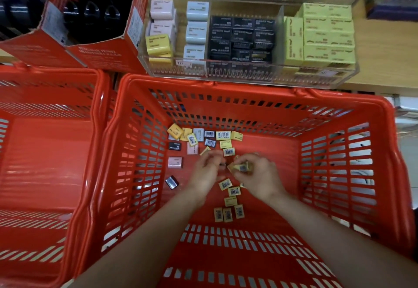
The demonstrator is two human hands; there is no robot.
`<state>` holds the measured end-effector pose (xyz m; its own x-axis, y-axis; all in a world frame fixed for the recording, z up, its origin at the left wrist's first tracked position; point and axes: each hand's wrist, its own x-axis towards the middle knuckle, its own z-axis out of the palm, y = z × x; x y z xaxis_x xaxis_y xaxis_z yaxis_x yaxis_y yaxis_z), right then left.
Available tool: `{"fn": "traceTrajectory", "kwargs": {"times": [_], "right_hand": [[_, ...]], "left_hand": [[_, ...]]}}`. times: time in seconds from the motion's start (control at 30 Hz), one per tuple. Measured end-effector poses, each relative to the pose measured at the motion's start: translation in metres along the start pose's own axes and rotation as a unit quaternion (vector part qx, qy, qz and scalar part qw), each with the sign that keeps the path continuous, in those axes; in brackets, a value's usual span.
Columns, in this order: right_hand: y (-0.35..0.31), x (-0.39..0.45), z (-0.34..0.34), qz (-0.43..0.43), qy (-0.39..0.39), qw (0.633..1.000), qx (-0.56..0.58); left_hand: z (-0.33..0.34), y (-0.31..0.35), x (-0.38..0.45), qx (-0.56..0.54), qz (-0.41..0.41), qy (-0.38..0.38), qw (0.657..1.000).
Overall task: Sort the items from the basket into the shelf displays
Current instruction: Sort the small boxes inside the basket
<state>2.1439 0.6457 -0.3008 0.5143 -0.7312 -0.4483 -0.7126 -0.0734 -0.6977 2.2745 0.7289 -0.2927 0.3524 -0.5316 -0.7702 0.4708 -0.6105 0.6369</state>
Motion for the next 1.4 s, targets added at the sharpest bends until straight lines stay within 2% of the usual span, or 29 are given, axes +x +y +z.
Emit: {"fn": "traceTrajectory", "kwargs": {"times": [0.07, 0.13, 0.2, 0.23, 0.3, 0.33, 0.37, 0.47, 0.53, 0.63, 0.73, 0.8, 0.87, 0.9, 1.0, 1.07, 1.13, 1.2, 1.23, 1.3, 1.4], "right_hand": [[-0.018, -0.01, 0.005, 0.015, -0.029, 0.998, 0.06], [-0.033, -0.019, 0.008, -0.015, -0.075, 0.992, 0.096], [-0.041, -0.022, 0.004, -0.052, -0.102, 0.984, 0.137], [-0.041, -0.021, -0.002, -0.061, -0.083, 0.981, 0.164], [-0.032, -0.015, -0.013, -0.058, 0.029, 0.988, 0.14], [-0.024, -0.01, -0.017, -0.046, 0.079, 0.993, 0.073], [-0.017, -0.004, -0.018, -0.027, 0.087, 0.996, -0.002], [0.001, 0.005, 0.003, 0.033, -0.045, 0.984, -0.169], [0.007, 0.006, 0.024, 0.0, -0.057, 0.971, -0.231], [0.011, 0.011, 0.035, -0.04, -0.029, 0.977, -0.207], [0.013, 0.012, 0.027, -0.031, -0.043, 0.983, -0.177], [0.003, 0.006, 0.019, -0.038, -0.022, 0.996, -0.079], [-0.015, -0.005, 0.019, -0.1, -0.013, 0.995, -0.007], [-0.024, -0.01, 0.022, -0.125, -0.023, 0.992, 0.017], [-0.04, -0.021, 0.027, -0.114, -0.084, 0.985, 0.1], [-0.035, -0.018, 0.022, -0.106, -0.1, 0.983, 0.114], [-0.025, -0.014, 0.016, -0.095, -0.08, 0.99, 0.064], [-0.013, -0.011, 0.015, -0.073, -0.078, 0.993, -0.051], [-0.009, -0.011, 0.018, -0.062, -0.098, 0.988, -0.107], [-0.003, -0.011, 0.028, -0.068, -0.128, 0.971, -0.19], [-0.006, -0.003, 0.047, -0.092, -0.106, 0.947, -0.288]], "left_hand": [[0.008, 0.001, -0.003, -0.101, -0.083, -0.04, 0.991], [0.009, 0.003, -0.006, -0.232, -0.151, -0.095, 0.956], [0.002, 0.002, -0.008, -0.311, -0.172, -0.111, 0.928], [-0.003, 0.002, -0.007, -0.331, -0.171, -0.102, 0.922], [-0.015, 0.0, -0.006, -0.345, -0.165, -0.062, 0.922], [-0.021, 0.0, -0.005, -0.335, -0.165, -0.034, 0.927], [-0.026, -0.002, -0.004, -0.314, -0.166, -0.006, 0.935], [-0.042, -0.01, 0.0, -0.133, -0.119, 0.032, 0.983], [-0.049, -0.014, -0.001, -0.02, -0.057, 0.022, 0.998], [-0.055, -0.015, -0.001, 0.048, -0.015, 0.033, 0.998], [-0.055, -0.018, 0.0, 0.046, -0.028, 0.028, 0.998], [-0.049, -0.02, -0.002, -0.045, -0.068, -0.003, 0.997], [-0.043, -0.021, -0.002, -0.174, -0.112, -0.061, 0.976], [-0.043, -0.021, -0.002, -0.206, -0.117, -0.096, 0.967], [-0.044, -0.017, -0.003, -0.24, -0.092, -0.179, 0.95], [-0.047, -0.015, -0.002, -0.24, -0.08, -0.156, 0.955], [-0.052, -0.016, 0.001, -0.176, -0.066, -0.09, 0.978], [-0.06, -0.022, 0.005, -0.013, -0.014, -0.004, 1.0], [-0.065, -0.026, 0.007, 0.056, 0.02, 0.023, 0.998], [-0.07, -0.034, 0.007, 0.113, 0.069, 0.025, 0.991], [-0.071, -0.038, 0.006, 0.147, 0.111, 0.038, 0.982]]}}
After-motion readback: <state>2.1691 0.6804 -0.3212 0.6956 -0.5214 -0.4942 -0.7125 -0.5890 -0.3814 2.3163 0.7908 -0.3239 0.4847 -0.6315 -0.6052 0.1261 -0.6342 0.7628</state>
